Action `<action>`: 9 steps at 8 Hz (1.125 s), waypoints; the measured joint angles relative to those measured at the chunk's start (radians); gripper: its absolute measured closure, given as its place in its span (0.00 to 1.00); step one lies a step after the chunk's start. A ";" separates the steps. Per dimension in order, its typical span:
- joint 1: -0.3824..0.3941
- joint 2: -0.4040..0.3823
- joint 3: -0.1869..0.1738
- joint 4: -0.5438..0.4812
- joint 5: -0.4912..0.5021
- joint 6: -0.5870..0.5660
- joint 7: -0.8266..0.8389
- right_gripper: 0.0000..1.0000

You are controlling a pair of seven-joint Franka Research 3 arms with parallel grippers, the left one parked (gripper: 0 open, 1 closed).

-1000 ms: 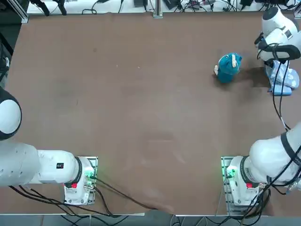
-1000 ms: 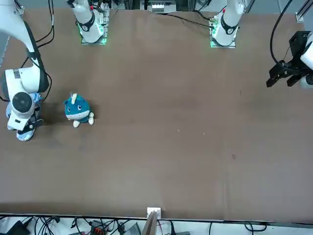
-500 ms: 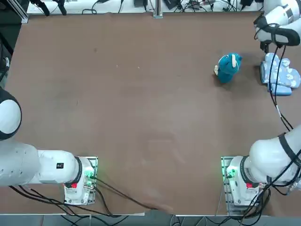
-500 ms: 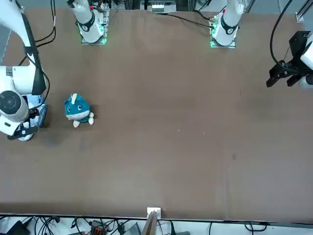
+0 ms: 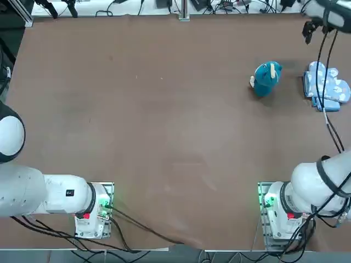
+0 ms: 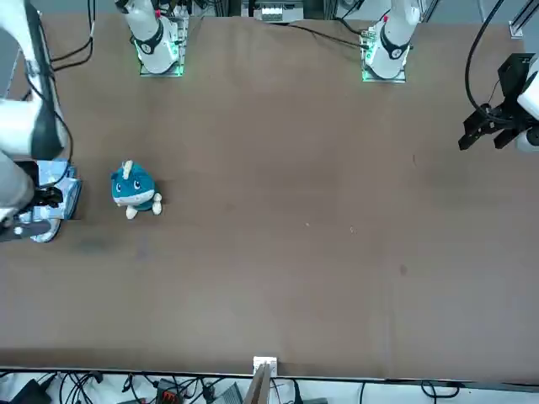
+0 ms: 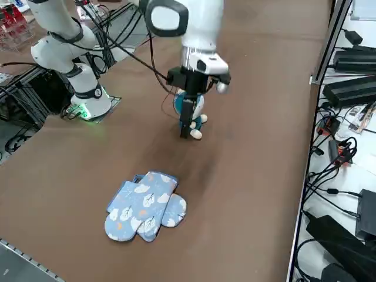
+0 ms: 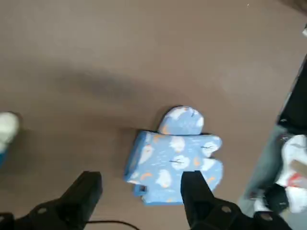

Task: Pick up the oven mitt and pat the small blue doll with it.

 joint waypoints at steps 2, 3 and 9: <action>0.000 -0.021 0.000 0.099 0.136 -0.090 -0.004 0.00; 0.000 -0.022 0.001 0.133 0.179 -0.121 -0.004 0.00; 0.037 -0.055 0.010 0.320 0.366 -0.304 0.006 0.00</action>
